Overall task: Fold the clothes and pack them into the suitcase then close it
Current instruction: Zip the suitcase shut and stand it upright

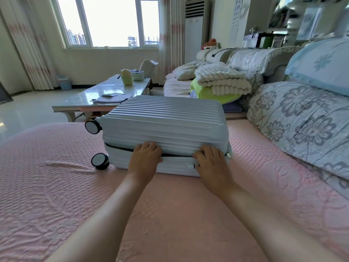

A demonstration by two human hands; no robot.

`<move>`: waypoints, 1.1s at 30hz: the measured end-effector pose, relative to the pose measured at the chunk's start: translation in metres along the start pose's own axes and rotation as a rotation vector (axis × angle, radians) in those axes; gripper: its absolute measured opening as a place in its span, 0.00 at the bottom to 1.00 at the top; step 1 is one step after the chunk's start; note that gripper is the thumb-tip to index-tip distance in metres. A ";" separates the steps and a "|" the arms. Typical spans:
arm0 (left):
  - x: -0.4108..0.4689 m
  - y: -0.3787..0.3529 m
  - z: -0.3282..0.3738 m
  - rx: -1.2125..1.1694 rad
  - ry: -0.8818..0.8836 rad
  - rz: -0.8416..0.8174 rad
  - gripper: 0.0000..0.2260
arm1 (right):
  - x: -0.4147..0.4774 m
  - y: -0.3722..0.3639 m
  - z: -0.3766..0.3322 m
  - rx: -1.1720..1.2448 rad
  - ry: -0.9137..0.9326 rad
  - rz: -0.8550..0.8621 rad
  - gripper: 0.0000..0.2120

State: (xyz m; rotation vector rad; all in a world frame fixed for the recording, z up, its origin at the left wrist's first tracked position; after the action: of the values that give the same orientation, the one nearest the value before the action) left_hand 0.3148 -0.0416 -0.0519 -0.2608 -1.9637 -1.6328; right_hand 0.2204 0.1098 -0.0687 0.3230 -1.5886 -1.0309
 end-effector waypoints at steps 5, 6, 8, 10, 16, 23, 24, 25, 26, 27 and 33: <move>-0.004 0.015 0.048 0.013 -0.096 0.000 0.15 | -0.019 0.031 0.044 0.011 -0.110 0.016 0.03; -0.005 0.016 0.067 0.028 -0.141 -0.007 0.14 | -0.024 0.037 0.052 0.021 -0.129 0.023 0.03; -0.007 0.020 0.105 0.019 -0.199 -0.005 0.13 | -0.031 0.047 0.062 0.057 -0.154 0.032 0.04; -0.003 0.030 0.135 -0.009 -0.215 0.043 0.11 | -0.037 0.055 0.074 0.103 -0.202 0.059 0.05; 0.027 0.081 0.198 0.043 -0.207 0.255 0.12 | -0.071 0.057 0.161 0.368 -0.628 0.112 0.16; 0.105 0.045 0.212 0.241 -0.042 0.053 0.35 | -0.066 0.009 0.215 0.517 -0.641 -0.206 0.22; 0.112 0.038 0.207 0.266 -0.012 0.030 0.37 | -0.063 0.007 0.218 0.511 -0.614 -0.216 0.20; 0.118 0.033 0.202 0.289 0.011 0.013 0.38 | -0.061 0.007 0.222 0.501 -0.594 -0.202 0.18; 0.122 0.029 0.197 0.306 0.022 0.016 0.38 | -0.058 0.009 0.226 0.469 -0.570 -0.184 0.15; 0.124 0.026 0.194 0.313 0.021 0.036 0.37 | -0.055 0.012 0.229 0.419 -0.536 -0.172 0.13; 0.140 0.027 0.188 0.343 0.023 0.118 0.35 | -0.045 0.016 0.255 0.262 -0.590 -0.098 0.14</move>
State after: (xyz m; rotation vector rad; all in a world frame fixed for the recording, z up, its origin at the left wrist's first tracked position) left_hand 0.1571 0.1150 0.0280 -0.2181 -2.1260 -1.1963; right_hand 0.0104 0.2617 -0.0746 0.2896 -2.2688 -1.0496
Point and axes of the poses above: each hand's wrist, its own x-axis towards the middle knuckle, its own y-axis out of the back of the hand, z = x × y, the point moved 10 cm from there along x, towards the middle knuckle, and after that the axes turned 2 degrees about -z, right-handed, at the moved point
